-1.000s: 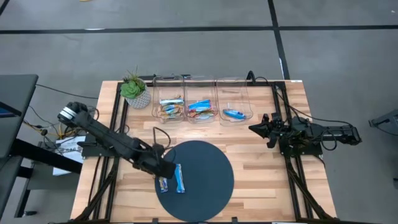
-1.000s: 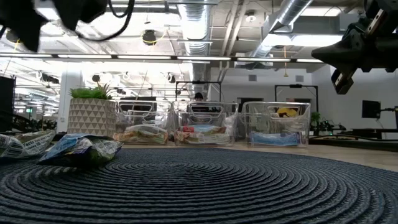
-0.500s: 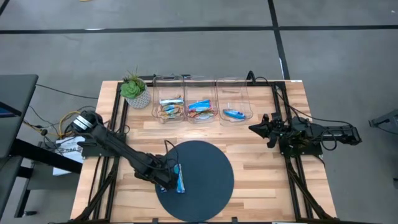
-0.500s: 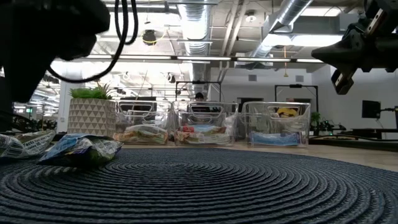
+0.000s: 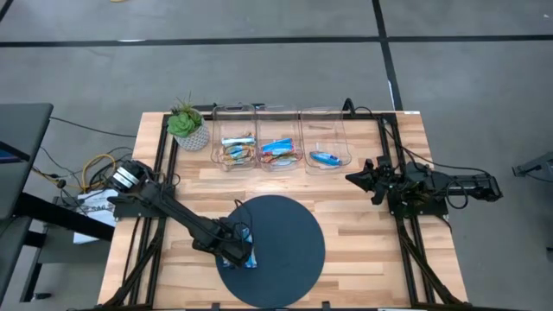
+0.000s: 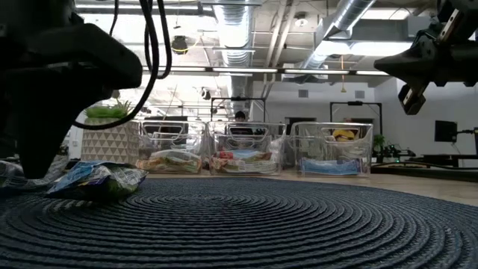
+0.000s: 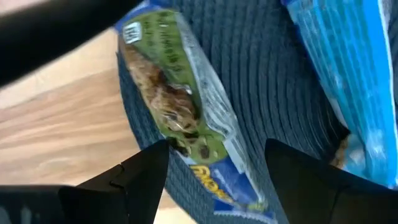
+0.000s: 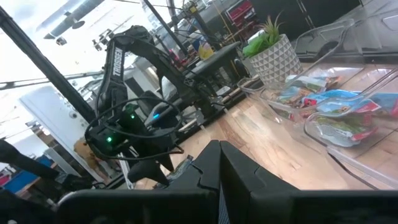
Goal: Pick and place Granola Bars by type
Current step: Put the blue bar into the right transparent bin
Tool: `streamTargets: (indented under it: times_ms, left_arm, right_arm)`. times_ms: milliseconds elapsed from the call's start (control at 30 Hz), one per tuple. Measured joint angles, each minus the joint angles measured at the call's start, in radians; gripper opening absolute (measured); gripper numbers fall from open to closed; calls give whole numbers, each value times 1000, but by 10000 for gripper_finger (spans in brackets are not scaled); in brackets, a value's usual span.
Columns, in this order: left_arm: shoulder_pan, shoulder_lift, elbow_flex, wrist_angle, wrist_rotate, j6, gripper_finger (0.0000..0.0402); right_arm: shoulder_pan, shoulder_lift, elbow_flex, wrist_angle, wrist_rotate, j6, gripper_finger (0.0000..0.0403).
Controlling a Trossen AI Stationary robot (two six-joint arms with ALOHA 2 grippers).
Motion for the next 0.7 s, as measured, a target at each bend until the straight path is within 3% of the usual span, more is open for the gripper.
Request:
streamTargets:
  times_ms: [367,700]
  left_arm:
    - [0,45,-6,52,8,-21,249]
    - [0,45,-6,58,26,-12,152]
  right_arm:
    - [0,8,0,-1,0,0,1]
    - [0,32,0,-2,-4,0,1]
